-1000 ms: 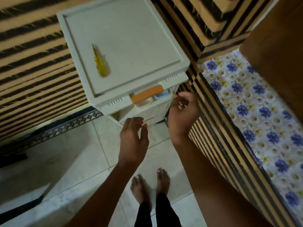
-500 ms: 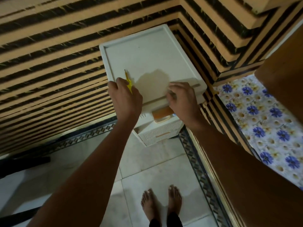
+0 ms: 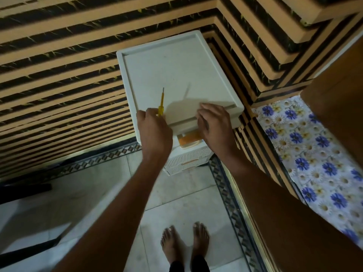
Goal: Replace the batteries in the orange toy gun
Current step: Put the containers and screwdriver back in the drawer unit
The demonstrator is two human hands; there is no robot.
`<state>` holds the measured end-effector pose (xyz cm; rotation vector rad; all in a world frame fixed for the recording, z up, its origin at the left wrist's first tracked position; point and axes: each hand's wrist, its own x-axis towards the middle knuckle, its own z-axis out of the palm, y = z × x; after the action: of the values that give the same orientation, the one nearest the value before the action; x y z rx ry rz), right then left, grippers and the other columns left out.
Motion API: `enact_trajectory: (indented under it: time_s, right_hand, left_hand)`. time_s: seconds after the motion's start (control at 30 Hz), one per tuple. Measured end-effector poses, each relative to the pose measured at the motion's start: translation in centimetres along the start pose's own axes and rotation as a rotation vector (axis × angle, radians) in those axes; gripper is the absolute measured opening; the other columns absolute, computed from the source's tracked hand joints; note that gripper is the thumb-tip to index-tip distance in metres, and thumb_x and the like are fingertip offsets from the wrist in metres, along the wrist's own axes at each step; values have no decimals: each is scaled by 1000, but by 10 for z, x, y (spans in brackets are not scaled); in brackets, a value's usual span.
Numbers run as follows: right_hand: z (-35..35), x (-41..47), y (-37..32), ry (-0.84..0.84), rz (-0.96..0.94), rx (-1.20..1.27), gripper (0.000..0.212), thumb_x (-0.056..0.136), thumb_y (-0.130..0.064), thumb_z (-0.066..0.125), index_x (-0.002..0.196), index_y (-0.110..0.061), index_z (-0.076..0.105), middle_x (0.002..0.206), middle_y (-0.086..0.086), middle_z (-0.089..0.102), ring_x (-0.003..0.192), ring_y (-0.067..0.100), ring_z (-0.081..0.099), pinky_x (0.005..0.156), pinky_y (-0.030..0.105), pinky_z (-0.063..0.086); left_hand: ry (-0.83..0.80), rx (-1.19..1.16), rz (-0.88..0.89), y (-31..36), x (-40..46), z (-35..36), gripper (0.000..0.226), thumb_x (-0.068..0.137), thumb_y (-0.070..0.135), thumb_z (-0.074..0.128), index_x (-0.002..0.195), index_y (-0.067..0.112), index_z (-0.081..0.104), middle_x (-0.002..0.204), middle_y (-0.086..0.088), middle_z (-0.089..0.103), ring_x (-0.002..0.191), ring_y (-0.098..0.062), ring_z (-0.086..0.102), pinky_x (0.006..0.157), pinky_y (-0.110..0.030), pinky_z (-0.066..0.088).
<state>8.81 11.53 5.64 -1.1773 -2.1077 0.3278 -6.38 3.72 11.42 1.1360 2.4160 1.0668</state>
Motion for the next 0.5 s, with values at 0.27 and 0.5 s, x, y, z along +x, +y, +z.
enact_trajectory:
  time_s: [0.27, 0.5]
  right_hand:
    - [-3, -15, 14, 76, -73, -75, 26, 103, -20, 59, 113, -3, 75, 130, 14, 67, 124, 31, 59, 106, 43, 47]
    - [10, -26, 26, 160, -179, -152, 29, 105, -24, 58, 121, -4, 73, 135, 15, 66, 127, 33, 59, 109, 47, 41]
  left_hand:
    - [-76, -147, -54, -55, -128, 22, 14, 100, 5, 61, 112, 8, 68, 104, 0, 56, 89, -24, 63, 71, -20, 43]
    - [-255, 90, -281, -113, -97, 74, 15, 99, 3, 55, 105, -1, 68, 109, -18, 66, 99, -33, 62, 75, -30, 37]
